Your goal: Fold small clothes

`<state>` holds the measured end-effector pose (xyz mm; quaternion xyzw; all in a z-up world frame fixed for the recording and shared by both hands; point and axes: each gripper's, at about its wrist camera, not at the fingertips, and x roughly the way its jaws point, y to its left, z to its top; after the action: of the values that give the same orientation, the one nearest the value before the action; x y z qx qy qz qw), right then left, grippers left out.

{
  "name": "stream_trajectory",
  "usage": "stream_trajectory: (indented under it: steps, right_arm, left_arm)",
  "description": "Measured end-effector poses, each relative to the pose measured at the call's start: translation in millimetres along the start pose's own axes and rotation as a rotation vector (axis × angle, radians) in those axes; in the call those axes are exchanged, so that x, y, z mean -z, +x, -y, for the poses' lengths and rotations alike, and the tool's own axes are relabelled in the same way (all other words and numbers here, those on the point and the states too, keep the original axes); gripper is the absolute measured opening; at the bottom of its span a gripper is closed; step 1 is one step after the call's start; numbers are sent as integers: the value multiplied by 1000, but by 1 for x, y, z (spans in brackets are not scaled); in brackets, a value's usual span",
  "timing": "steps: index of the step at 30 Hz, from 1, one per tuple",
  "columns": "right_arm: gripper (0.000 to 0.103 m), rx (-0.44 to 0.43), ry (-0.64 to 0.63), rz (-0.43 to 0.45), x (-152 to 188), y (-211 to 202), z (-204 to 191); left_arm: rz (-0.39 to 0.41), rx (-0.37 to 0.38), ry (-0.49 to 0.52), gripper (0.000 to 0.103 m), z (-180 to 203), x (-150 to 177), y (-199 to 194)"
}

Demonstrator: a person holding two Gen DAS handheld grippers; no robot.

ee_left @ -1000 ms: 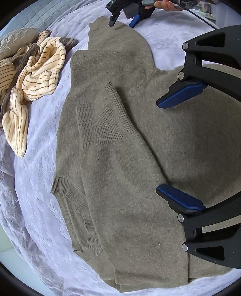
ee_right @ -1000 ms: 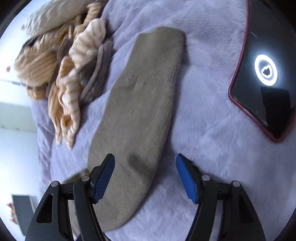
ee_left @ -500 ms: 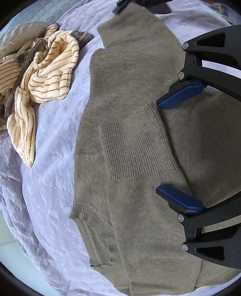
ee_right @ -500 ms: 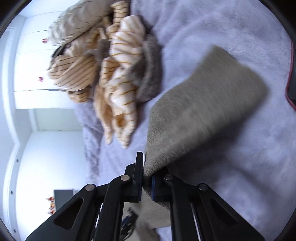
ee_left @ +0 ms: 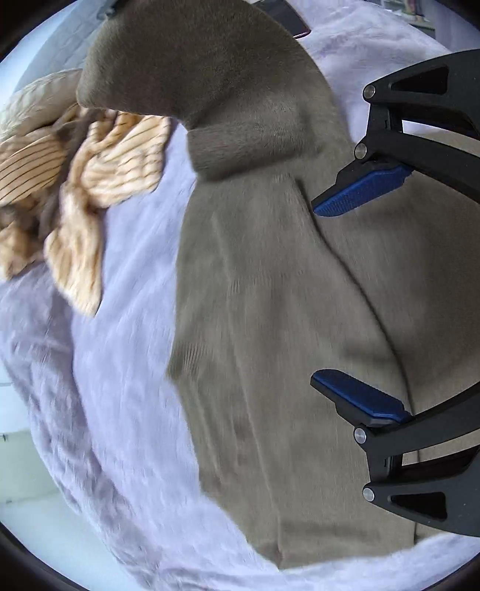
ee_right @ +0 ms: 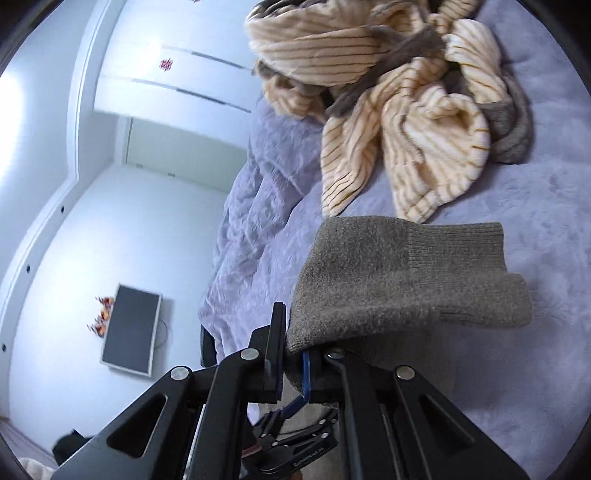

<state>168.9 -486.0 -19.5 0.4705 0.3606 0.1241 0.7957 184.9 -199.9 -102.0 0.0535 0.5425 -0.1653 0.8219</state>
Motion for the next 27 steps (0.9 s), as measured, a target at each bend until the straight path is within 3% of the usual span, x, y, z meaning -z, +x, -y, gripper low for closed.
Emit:
stream_trajectory:
  steps: [3, 7, 10, 15, 16, 17, 19, 21, 24, 27]
  right_arm:
    - [8, 60, -154, -65, 23, 38, -48]
    - [8, 108, -339, -217, 79, 122, -101]
    - [8, 154, -416, -319, 130, 180, -110]
    - [14, 382, -642, -510, 231, 272, -101]
    - [20, 445, -682, -541, 249, 285, -96]
    - [23, 472, -696, -555, 257, 290, -89]
    - [47, 476, -705, -537, 265, 291, -86]
    - [63, 444, -668, -546, 265, 286, -87]
    - [64, 407, -563, -524, 253, 269, -85]
    - [64, 366, -402, -448, 229, 243, -74]
  left_arm:
    - [39, -41, -41, 86, -50, 7, -23]
    - [58, -117, -130, 86, -128, 27, -46]
    - [34, -169, -192, 86, -184, 48, -50]
    - [-29, -197, -296, 86, -243, 86, -44]
    - [-38, -191, -311, 86, -248, 91, -43]
    - [-43, -182, -325, 86, -254, 97, -41]
    - [-45, -167, -325, 86, -255, 103, -40]
    - [-38, -143, -309, 86, -252, 105, -40]
    - [-22, -101, -277, 86, -242, 100, -41]
    - [-1, -56, -251, 86, -229, 90, -49]
